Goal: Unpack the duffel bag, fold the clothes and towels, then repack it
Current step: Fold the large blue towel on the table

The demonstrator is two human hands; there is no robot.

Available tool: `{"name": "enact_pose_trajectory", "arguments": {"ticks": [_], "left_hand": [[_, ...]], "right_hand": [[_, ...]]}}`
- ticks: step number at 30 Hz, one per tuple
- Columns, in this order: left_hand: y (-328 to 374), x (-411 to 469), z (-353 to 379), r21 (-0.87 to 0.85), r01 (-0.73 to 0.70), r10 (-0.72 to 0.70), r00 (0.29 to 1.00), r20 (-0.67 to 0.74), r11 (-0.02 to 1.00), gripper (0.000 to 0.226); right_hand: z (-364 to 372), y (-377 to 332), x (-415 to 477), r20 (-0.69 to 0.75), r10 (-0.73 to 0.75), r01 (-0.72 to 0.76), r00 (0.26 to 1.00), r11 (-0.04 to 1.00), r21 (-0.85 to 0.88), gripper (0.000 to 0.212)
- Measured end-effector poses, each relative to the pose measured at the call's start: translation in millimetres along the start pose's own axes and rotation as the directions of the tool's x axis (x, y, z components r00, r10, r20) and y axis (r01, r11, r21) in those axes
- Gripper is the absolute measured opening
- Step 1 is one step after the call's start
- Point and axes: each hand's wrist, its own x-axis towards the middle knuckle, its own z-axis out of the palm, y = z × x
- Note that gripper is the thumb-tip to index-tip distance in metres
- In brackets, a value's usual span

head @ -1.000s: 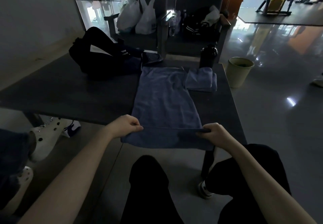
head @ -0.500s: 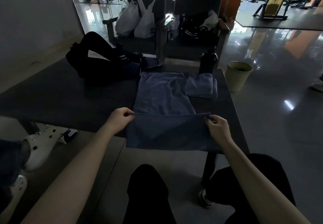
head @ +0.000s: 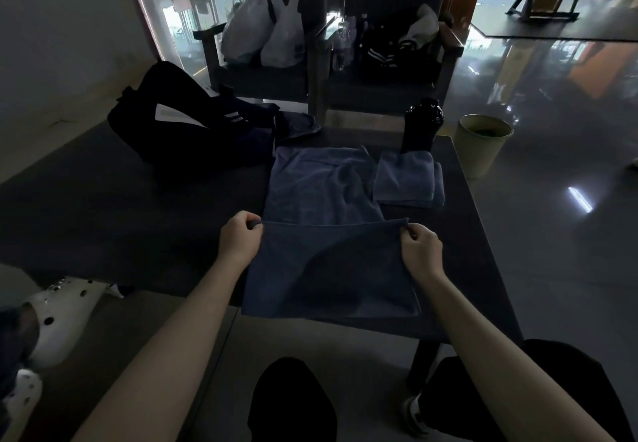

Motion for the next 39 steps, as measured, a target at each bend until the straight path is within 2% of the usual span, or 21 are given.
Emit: {"name": "enact_pose_trajectory", "arguments": {"ticks": [7, 10, 12, 15, 17, 18, 20, 22, 24, 28, 34, 39], "left_hand": [[-5.4, 21.3, 11.8, 0.071, 0.031, -0.031, 1.000, 0.001, 0.997, 0.024], [-7.7, 26.8, 16.6, 0.101, 0.031, -0.034, 0.999, 0.028, 0.994, 0.027], [-7.2, 25.0, 20.2, 0.098, 0.003, -0.009, 0.998, 0.055, 0.995, 0.030], [-11.9, 15.2, 30.2, 0.220, -0.204, 0.203, 0.979, 0.027, 0.954, 0.040], [-13.2, 4.7, 38.2, 0.368, -0.355, 0.353, 0.933, 0.078, 0.859, 0.045], [-12.2, -1.7, 42.1, 0.411, -0.398, 0.367, 0.917, 0.156, 0.820, 0.048], [-12.1, -13.5, 50.4, 0.460, -0.405, 0.280, 0.906, 0.317, 0.791, 0.053], [-19.5, -21.7, 54.4, 0.497, -0.348, 0.144, 0.904, 0.402, 0.795, 0.056], [-32.2, -29.1, 54.3, 0.536, -0.328, 0.101, 0.907, 0.409, 0.778, 0.057], [-45.0, -36.8, 48.3, 0.563, -0.340, 0.126, 0.915, 0.384, 0.753, 0.058], [-49.3, -42.4, 37.6, 0.574, -0.316, 0.085, 0.916, 0.392, 0.755, 0.059], [-50.2, -46.6, 26.8, 0.610, -0.336, 0.088, 0.913, 0.399, 0.717, 0.057]], "right_hand": [[19.0, -4.5, 13.9, 0.021, 0.019, -0.019, 1.000, 0.999, -0.026, 0.026], [22.2, -2.5, 13.1, 0.054, 0.033, -0.026, 0.998, 0.991, -0.129, 0.032], [24.1, 2.9, 7.1, 0.068, -0.005, 0.022, 0.998, 0.970, -0.243, 0.040], [27.4, 11.4, -9.3, 0.079, -0.202, 0.216, 0.976, 0.879, -0.425, 0.047], [31.9, 17.6, -17.7, 0.205, -0.256, 0.325, 0.945, 0.811, -0.487, 0.050], [34.6, 21.4, -20.6, 0.279, -0.233, 0.350, 0.932, 0.783, -0.514, 0.051], [39.7, 29.8, -25.4, 0.384, -0.143, 0.356, 0.912, 0.739, -0.572, 0.052], [41.6, 35.2, -29.2, 0.407, -0.110, 0.357, 0.907, 0.714, -0.603, 0.052], [40.9, 36.0, -31.8, 0.411, -0.108, 0.361, 0.905, 0.704, -0.611, 0.053], [41.0, 34.4, -37.8, 0.429, -0.099, 0.371, 0.898, 0.695, -0.616, 0.054], [44.1, 27.4, -50.9, 0.452, -0.093, 0.378, 0.887, 0.708, -0.596, 0.054], [41.5, 16.8, -59.6, 0.440, -0.120, 0.395, 0.890, 0.686, -0.611, 0.052]]}}
